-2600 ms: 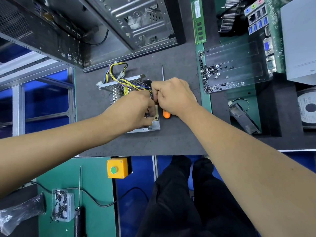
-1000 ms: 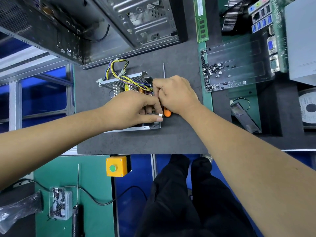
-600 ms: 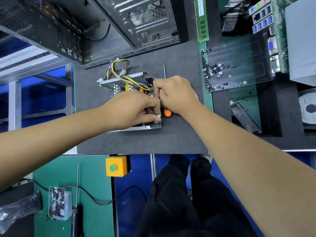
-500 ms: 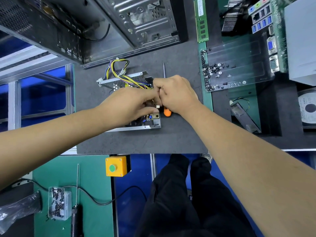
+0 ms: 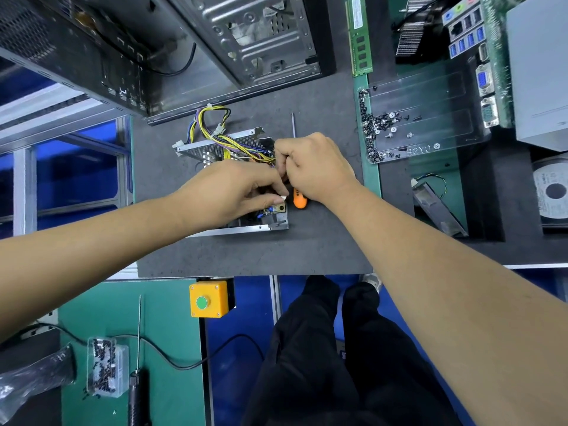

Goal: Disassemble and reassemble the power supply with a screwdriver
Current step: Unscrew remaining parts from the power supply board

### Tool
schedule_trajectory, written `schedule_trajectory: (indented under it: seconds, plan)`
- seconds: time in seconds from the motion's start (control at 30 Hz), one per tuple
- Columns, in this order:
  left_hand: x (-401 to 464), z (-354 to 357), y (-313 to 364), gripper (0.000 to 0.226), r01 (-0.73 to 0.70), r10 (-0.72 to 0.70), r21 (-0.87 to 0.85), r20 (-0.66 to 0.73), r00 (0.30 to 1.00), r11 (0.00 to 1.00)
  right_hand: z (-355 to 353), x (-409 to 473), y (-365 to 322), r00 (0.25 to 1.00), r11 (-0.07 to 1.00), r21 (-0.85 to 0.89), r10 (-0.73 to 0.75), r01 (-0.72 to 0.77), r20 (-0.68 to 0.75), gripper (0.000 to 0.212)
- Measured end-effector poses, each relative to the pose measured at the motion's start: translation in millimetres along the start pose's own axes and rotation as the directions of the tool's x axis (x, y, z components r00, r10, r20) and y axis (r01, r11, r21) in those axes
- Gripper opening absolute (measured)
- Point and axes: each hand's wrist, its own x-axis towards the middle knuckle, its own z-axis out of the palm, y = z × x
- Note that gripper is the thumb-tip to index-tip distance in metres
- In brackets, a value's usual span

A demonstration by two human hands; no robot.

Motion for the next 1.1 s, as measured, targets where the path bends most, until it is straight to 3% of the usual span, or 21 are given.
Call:
schedule_trajectory:
  seconds: [0.13, 0.3, 0.53, 0.63, 0.8, 1.0, 1.1]
  plan:
    - [9, 2, 5, 0.008, 0.002, -0.014, 0.160, 0.077, 0.997, 0.987, 1, 1, 1, 1.000, 1.000, -0.014, 0.014, -0.013, 0.008, 0.027]
    - [19, 1, 14, 0.008, 0.114, -0.141, 0.227, 0.107, 0.984, 0.967, 0, 1, 1, 1.000, 1.000, -0.016, 0.008, -0.008, 0.009, 0.026]
    - [30, -2, 37, 0.013, 0.205, -0.289, 0.500, 0.096, 0.953, 0.841, -2, 0, -2, 1.000, 1.000, -0.020, -0.013, 0.013, -0.001, 0.023]
    - [25, 1, 37, 0.003, 0.172, -0.269, 0.517, 0.120, 0.956, 0.839, -2, 0, -3, 1.000, 1.000, -0.017, -0.010, 0.010, 0.001, 0.025]
    - [17, 9, 33, 0.014, 0.158, -0.253, 0.513, 0.120, 0.960, 0.844, 0, 0, -1, 1.000, 1.000, -0.029, -0.002, 0.002, -0.008, 0.027]
    - [20, 7, 22, 0.014, 0.159, -0.204, 0.308, 0.122, 0.971, 0.938, 1, 0, 0, 1.000, 1.000, -0.021, -0.021, 0.021, -0.019, 0.026]
    - [23, 11, 22, 0.025, 0.149, -0.188, 0.348, 0.080, 0.979, 0.925, 0, 0, 0, 1.000, 1.000, -0.015, -0.014, 0.014, -0.007, 0.024]
